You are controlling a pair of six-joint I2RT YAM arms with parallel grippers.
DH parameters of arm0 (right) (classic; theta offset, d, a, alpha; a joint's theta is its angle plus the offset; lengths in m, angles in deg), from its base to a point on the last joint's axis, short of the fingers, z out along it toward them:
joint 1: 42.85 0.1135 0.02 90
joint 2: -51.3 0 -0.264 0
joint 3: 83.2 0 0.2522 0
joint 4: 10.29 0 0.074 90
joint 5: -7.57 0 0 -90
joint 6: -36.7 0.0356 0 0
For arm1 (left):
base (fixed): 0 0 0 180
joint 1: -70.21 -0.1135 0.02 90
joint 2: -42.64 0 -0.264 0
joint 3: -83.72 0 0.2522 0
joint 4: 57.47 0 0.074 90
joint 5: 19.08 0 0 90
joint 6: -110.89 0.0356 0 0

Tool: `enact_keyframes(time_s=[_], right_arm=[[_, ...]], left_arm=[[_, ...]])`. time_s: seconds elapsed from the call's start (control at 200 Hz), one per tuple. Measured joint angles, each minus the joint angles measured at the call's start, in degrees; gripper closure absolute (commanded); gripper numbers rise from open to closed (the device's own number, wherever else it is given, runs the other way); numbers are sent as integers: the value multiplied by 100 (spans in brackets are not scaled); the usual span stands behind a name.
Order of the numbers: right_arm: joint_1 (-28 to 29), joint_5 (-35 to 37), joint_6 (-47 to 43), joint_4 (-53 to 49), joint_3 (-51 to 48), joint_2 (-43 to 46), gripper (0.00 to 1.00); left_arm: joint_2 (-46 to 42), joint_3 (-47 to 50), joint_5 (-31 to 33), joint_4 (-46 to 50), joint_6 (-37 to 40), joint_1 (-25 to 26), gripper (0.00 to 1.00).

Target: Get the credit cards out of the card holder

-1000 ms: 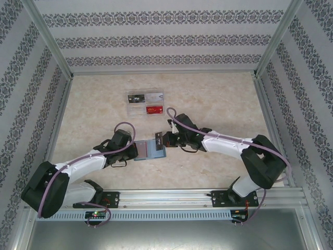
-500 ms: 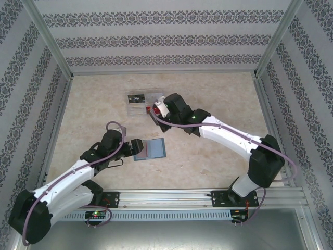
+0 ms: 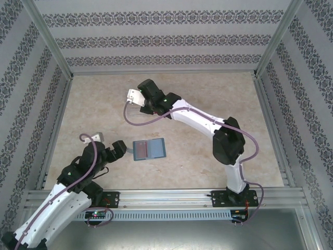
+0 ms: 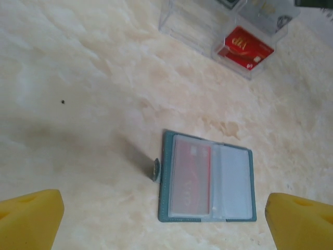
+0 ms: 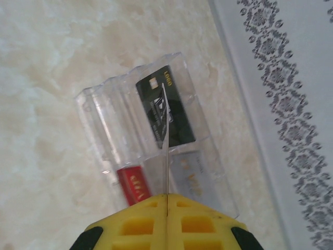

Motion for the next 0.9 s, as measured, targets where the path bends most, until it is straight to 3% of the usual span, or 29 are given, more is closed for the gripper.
enact_keyframes(time_s=[0.32,0.899], right_arm=[[-4,262,-1224,-352,1266,-1093,100],[-74,315,-1672,-772,2411,-2168,100]], left_arm=[[-286,-2,286,603,-190,0,0],[-284,-2,308,651,-212,0,0]])
